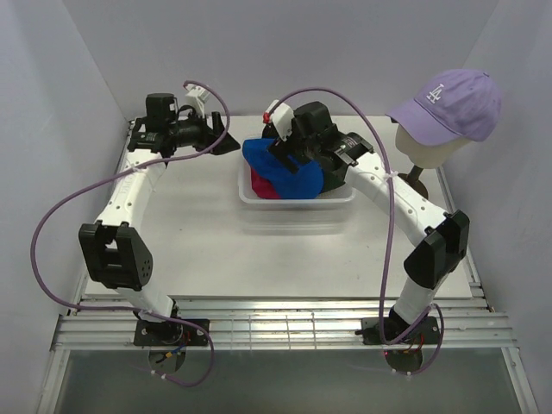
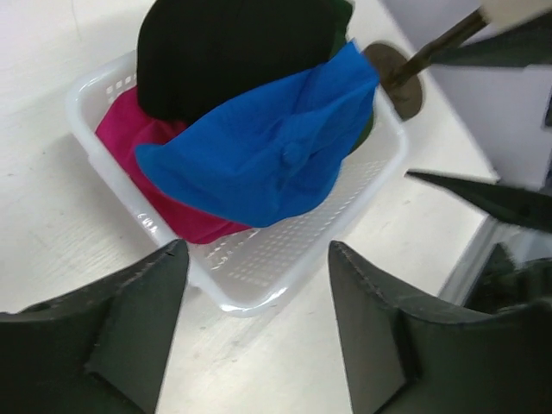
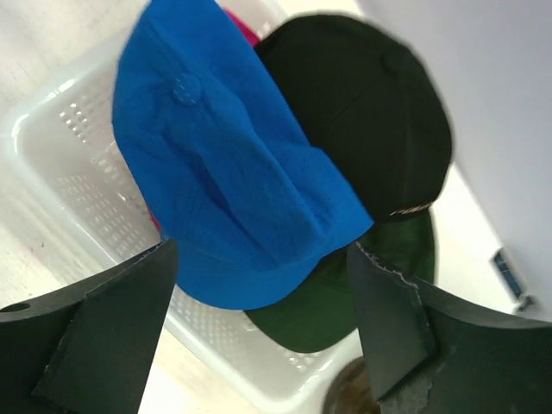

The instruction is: Stack the hats

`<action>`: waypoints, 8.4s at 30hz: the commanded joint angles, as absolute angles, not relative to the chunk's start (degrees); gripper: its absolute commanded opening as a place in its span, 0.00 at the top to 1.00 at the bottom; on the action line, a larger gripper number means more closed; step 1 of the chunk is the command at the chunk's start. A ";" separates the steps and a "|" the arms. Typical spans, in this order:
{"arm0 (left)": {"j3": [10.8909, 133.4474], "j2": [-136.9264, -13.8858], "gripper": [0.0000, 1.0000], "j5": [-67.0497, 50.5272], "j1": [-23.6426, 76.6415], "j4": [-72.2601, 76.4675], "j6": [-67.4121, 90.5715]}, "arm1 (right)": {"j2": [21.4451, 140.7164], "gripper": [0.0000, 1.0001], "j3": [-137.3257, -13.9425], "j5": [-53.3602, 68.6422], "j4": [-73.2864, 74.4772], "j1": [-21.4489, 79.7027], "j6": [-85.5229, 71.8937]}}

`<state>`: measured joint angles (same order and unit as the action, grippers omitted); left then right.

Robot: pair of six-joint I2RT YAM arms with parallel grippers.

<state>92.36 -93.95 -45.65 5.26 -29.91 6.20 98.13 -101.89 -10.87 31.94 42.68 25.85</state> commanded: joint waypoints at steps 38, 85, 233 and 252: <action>124.79 -100.28 1.00 -30.41 22.06 -40.86 -4.31 | 51.87 0.11 -49.09 9.74 -11.09 38.41 53.81; 149.68 -102.57 1.00 -35.24 22.15 -43.16 8.61 | 85.87 0.02 -45.78 -4.32 -89.38 51.94 132.54; 127.00 -91.23 0.02 -26.63 9.40 -53.26 -4.57 | 74.09 0.92 -67.68 -57.83 -29.44 32.70 92.55; 126.56 -91.49 0.02 -27.16 9.40 -53.09 -4.48 | 72.69 0.28 -73.38 -59.50 -25.59 36.38 86.94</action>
